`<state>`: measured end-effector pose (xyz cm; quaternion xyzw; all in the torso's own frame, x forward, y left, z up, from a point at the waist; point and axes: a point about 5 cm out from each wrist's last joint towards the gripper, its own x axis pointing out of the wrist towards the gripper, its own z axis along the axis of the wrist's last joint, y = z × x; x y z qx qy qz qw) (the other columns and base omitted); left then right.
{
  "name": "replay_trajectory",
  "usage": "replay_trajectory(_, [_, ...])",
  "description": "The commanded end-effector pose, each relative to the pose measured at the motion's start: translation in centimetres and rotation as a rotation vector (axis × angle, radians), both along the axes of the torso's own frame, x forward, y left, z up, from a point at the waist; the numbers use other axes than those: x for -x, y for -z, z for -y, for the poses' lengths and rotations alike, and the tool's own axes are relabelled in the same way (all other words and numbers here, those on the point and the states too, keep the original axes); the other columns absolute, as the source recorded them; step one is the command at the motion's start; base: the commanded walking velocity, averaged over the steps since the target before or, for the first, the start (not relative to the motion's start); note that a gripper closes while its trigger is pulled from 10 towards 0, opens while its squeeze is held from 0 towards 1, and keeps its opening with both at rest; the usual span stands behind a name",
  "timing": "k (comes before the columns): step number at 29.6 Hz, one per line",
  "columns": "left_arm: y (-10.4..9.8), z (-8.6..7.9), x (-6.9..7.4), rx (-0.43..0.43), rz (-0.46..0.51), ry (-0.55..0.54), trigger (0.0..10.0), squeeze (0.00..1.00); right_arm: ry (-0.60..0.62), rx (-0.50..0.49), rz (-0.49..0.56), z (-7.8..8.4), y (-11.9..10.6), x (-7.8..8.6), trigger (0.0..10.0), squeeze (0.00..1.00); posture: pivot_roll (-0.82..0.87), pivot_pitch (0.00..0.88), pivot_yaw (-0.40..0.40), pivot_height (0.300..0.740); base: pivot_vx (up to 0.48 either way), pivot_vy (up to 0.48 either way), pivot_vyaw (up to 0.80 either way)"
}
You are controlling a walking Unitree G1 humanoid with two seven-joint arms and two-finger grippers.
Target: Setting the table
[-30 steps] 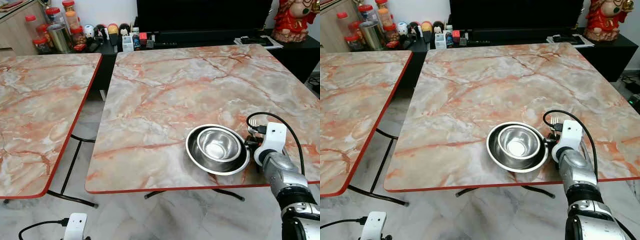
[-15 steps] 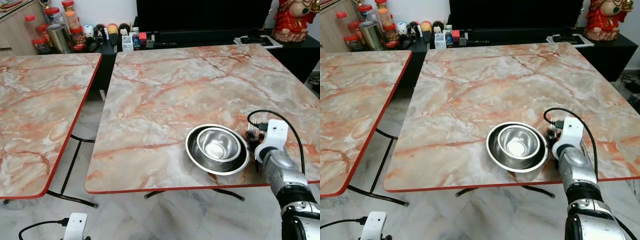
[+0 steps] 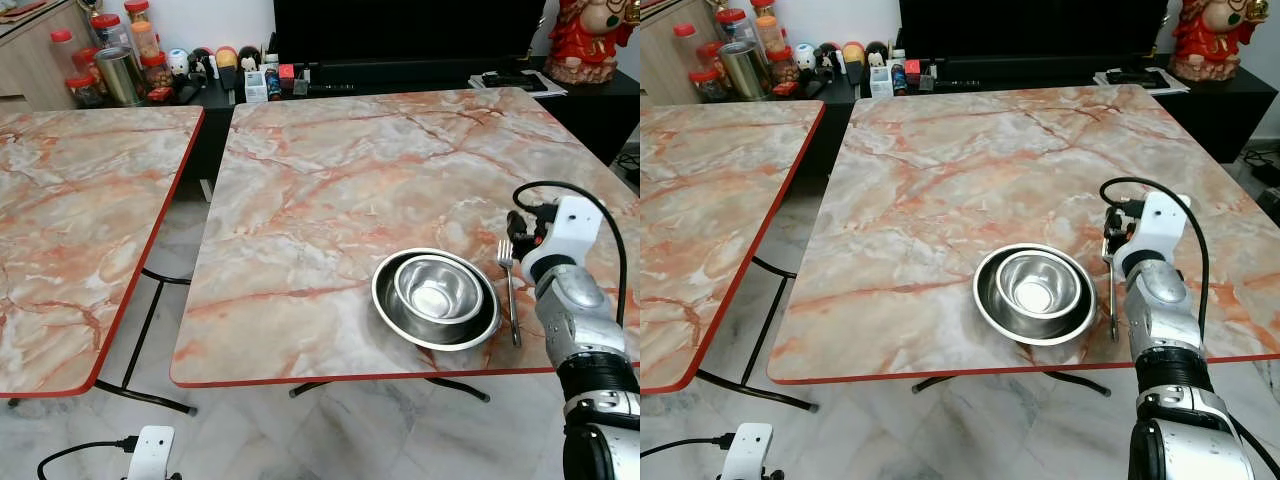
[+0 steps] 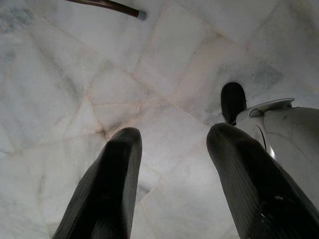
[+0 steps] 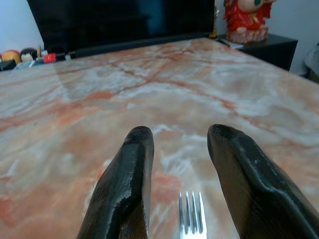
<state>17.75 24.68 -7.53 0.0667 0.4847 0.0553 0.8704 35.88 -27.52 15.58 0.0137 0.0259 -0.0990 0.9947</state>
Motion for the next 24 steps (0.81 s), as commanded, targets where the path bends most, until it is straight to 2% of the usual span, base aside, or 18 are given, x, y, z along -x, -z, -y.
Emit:
replay_trajectory(1, [0.0, -0.3, 0.2, -0.01, -0.016, 0.007, 10.0, 0.0, 0.018, 0.001, 0.037, 0.5, -1.1, -0.1, 10.0, 0.0, 0.03, 0.049, 0.046, 0.74, 0.0, 0.0, 0.0])
replay_trajectory(7, [0.0, -0.2, 0.2, -0.009, -0.015, 0.011, 10.0, 0.0, 0.024, 0.005, 0.026, 0.6, -0.8, 0.1, 10.0, 0.0, 0.03, 0.046, 0.046, 0.74, 0.0, 0.0, 0.0])
replay_trajectory(15, [0.0, -0.3, 0.1, -0.014, -0.018, 0.022, 10.0, 0.0, 0.008, 0.019, -0.009, -0.3, -0.1, 0.1, 10.0, 0.0, 0.03, 0.034, 0.057, 0.74, 0.0, 0.0, 0.0])
replay_trajectory(21, [0.0, -0.3, 0.1, -0.019, -0.017, 0.025, 10.0, 0.0, 0.005, 0.025, -0.016, -0.3, 0.1, 0.2, 10.0, 0.0, 0.03, 0.028, 0.06, 0.74, 0.246, 0.0, 0.0])
replay_trajectory(24, [0.0, -0.3, 0.1, -0.019, -0.016, 0.023, 10.0, 0.0, 0.006, 0.023, -0.017, -0.2, 0.1, 0.2, 10.0, 0.0, 0.03, 0.027, 0.058, 0.74, 0.0, 0.0, 0.0])
